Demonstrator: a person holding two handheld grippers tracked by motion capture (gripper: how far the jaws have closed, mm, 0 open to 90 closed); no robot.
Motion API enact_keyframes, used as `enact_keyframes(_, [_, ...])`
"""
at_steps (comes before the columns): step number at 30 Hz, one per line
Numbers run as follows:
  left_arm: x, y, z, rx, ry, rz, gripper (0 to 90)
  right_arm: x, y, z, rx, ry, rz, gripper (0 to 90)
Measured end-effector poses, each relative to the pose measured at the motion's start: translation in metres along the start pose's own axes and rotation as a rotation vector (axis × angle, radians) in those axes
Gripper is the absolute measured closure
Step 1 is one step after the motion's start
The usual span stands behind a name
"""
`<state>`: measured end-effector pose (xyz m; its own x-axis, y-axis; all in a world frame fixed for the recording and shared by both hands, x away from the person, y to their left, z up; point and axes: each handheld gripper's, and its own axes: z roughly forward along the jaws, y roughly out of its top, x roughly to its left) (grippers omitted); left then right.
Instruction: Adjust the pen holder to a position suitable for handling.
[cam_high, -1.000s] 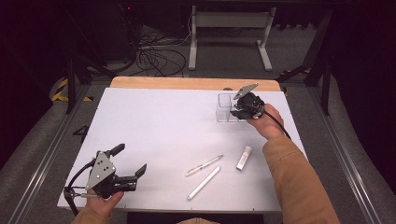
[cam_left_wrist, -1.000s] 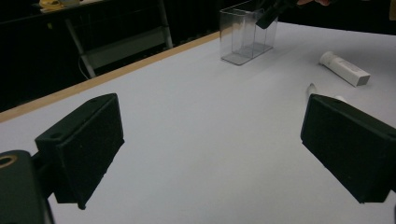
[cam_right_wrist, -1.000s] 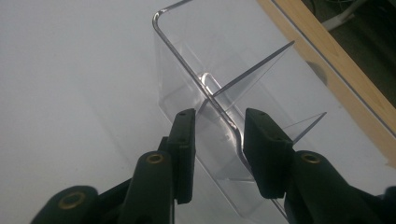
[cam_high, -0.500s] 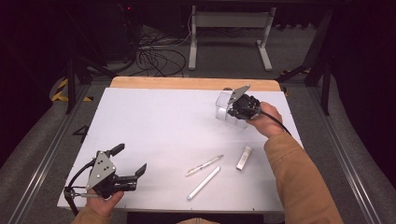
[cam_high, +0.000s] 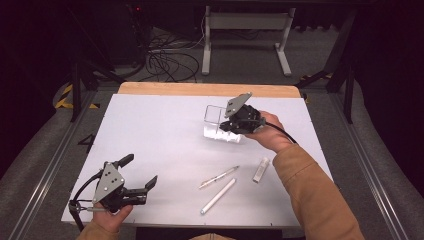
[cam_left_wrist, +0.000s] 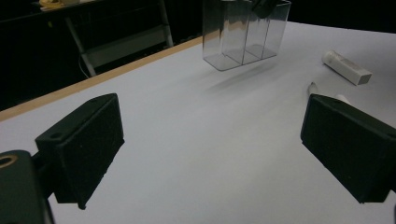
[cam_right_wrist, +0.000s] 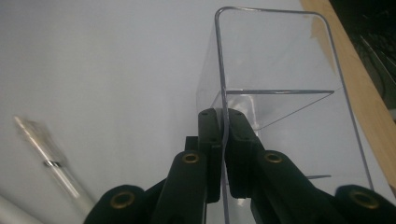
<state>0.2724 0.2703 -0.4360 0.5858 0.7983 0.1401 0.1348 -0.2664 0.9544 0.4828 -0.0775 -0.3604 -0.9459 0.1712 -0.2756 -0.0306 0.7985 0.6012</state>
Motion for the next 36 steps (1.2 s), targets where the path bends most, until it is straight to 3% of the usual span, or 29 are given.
enact_keyframes(6, [0.0,0.0,0.0,-0.003,-0.003,-0.003,6.5,0.022,0.017,0.017,0.0,0.084,-0.049,86.7])
enact_keyframes(14, [-0.001,0.0,0.001,0.003,-0.008,-0.004,6.6,0.041,0.032,0.032,0.012,0.15,-0.049,87.2])
enact_keyframes(21, [-0.001,0.0,0.002,0.005,-0.013,-0.004,6.7,0.051,0.039,0.041,0.03,0.169,-0.077,87.1])
enact_keyframes(36, [-0.002,-0.001,0.003,0.012,-0.016,-0.001,6.7,0.053,0.04,0.051,0.063,0.159,-0.047,85.8])
